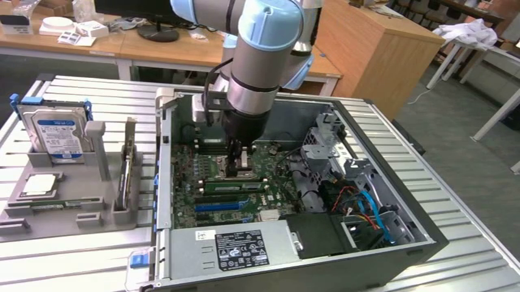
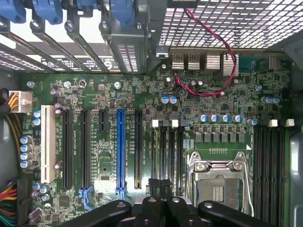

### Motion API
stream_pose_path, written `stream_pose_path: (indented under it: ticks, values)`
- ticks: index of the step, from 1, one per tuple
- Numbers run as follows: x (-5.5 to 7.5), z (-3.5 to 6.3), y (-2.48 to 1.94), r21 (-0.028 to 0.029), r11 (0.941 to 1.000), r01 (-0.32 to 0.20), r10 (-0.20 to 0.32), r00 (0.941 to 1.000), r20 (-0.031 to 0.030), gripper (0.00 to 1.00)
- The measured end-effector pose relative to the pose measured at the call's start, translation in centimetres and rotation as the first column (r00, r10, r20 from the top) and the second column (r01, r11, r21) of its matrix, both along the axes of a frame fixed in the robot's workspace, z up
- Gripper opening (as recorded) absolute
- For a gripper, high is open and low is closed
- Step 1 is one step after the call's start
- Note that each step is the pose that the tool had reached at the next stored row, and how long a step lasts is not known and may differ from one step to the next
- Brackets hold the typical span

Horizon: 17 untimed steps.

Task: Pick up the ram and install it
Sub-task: 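Press down the ram until it locks into place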

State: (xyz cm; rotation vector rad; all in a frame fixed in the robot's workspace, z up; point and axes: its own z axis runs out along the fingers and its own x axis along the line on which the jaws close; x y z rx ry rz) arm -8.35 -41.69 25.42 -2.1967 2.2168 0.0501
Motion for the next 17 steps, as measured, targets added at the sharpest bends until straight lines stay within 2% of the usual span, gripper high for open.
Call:
stream_pose_path:
  ticks: [17]
  values:
    - [-0.09, -0.35, -0.10, -0.0001, 1.0000, 0.000, 0.000, 1.0000, 0.0003, 0.11]
